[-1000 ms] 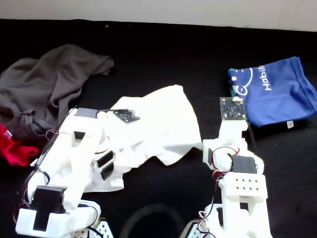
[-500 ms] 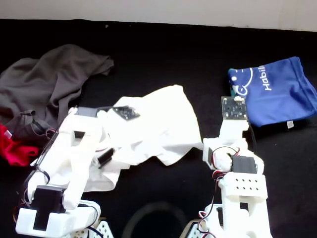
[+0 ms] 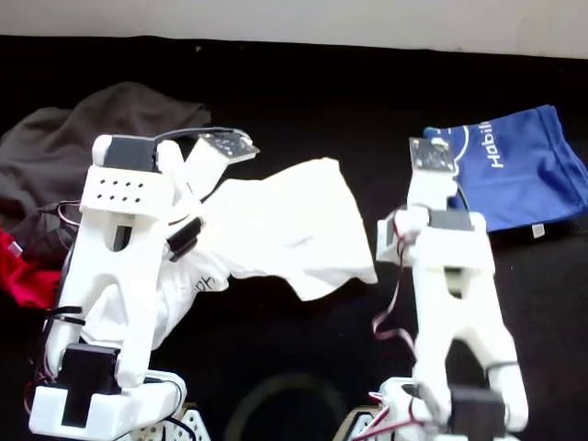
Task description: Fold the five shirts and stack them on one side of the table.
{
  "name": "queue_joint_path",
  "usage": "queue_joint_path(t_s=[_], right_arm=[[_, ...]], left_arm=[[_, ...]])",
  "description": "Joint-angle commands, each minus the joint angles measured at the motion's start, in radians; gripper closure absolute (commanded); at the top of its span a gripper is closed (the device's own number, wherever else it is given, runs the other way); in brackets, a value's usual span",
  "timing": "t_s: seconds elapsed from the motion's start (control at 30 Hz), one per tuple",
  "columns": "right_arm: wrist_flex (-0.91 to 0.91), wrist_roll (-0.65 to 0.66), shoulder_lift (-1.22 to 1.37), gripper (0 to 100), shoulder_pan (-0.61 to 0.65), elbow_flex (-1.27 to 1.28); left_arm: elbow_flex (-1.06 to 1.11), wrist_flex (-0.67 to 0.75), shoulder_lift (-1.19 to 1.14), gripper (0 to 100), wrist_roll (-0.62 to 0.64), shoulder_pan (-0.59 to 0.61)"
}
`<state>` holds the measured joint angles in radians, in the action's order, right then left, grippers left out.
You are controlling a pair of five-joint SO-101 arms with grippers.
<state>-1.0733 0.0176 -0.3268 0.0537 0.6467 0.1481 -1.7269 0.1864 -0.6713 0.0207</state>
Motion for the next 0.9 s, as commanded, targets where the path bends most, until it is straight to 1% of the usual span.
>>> queue_joint_path(t_s=[0.0,0.07,0.17,0.4,0.57,0.7,0.87], right_arm=[[-0.105,-0.008,0.097,80.7,0.036,-0.189],[-0.162,-0.009,0.143,80.7,0.062,-0.265],[-0.196,-0.009,0.213,80.7,0.133,-0.323],[-0.199,-0.005,0.337,80.7,0.291,-0.321],[-0.237,-0.003,0.355,80.7,0.300,-0.331],[-0.341,0.003,0.315,80.7,0.303,-0.331],[-0.412,0.115,0.191,80.7,0.305,-0.309]], left_arm=[[-0.042,-0.014,0.030,99,0.008,0.054],[-0.042,-0.014,0.030,99,0.006,0.097],[-0.021,-0.012,0.021,99,0.006,0.133],[0.012,-0.006,0.024,99,0.006,0.105],[0.010,-0.006,0.025,99,0.006,0.111],[0.010,-0.006,0.022,99,0.006,0.108],[0.010,-0.006,0.022,99,0.006,0.105]])
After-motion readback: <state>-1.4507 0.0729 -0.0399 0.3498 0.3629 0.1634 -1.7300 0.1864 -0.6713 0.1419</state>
